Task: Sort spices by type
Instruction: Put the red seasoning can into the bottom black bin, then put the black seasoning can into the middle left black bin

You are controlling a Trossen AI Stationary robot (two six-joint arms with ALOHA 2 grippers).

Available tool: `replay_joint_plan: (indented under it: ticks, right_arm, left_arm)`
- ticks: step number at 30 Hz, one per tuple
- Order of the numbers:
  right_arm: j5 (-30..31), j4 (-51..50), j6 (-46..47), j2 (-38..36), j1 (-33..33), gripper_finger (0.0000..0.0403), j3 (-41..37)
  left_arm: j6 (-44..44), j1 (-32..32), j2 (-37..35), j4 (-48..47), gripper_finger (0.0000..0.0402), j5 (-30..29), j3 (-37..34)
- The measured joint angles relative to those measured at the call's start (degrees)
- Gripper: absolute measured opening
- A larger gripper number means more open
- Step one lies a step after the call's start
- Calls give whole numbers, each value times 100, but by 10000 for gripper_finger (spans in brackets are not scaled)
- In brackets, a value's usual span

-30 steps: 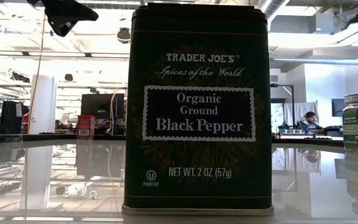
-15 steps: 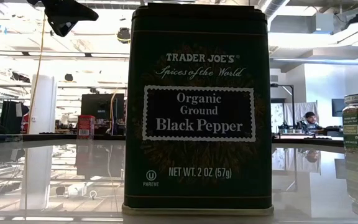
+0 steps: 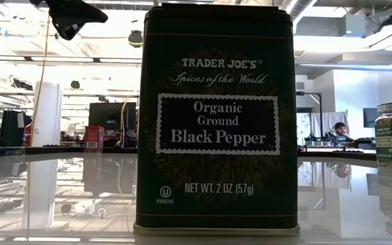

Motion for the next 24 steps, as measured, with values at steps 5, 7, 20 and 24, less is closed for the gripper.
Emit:
replay_joint_plan:
  ticks: [5, 7, 20, 24]
  right_arm:
    - [2, -322, 2, 0, 0, 303, 286]
    - [2, -435, 2, 2, 0, 303, 410]
    - [882, -996, 930, 2, -117, 303, 848]
    - [901, -987, 1317, 0, -337, 303, 848]
  left_arm:
    - [9, 0, 0, -2, 233, 0, 0]
    - [12, 0, 1, -2, 233, 0, 0]
    - [13, 0, 0, -1, 233, 0, 0]
    - [62, 0, 2, 1, 233, -2, 0]
